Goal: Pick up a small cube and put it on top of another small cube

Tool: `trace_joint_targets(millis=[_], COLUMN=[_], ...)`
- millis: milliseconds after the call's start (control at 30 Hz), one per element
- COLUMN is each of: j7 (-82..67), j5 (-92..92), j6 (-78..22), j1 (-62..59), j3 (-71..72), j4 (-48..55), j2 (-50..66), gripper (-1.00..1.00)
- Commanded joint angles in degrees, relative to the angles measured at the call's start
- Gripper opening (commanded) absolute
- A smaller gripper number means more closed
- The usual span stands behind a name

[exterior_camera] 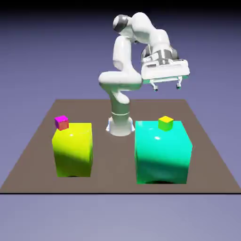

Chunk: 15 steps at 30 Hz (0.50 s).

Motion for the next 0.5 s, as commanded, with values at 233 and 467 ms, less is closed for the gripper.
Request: trace_joint_targets(millis=[233, 467], j7=[10.49, 19.67], j5=[8.62, 16.15], j6=[-5.03, -9.42], j1=[-2.57, -4.82], j3=[16.61, 31.15], j4=[1.80, 3.38], j2=[-6.44, -12.07], gripper=[0.00, 0.00])
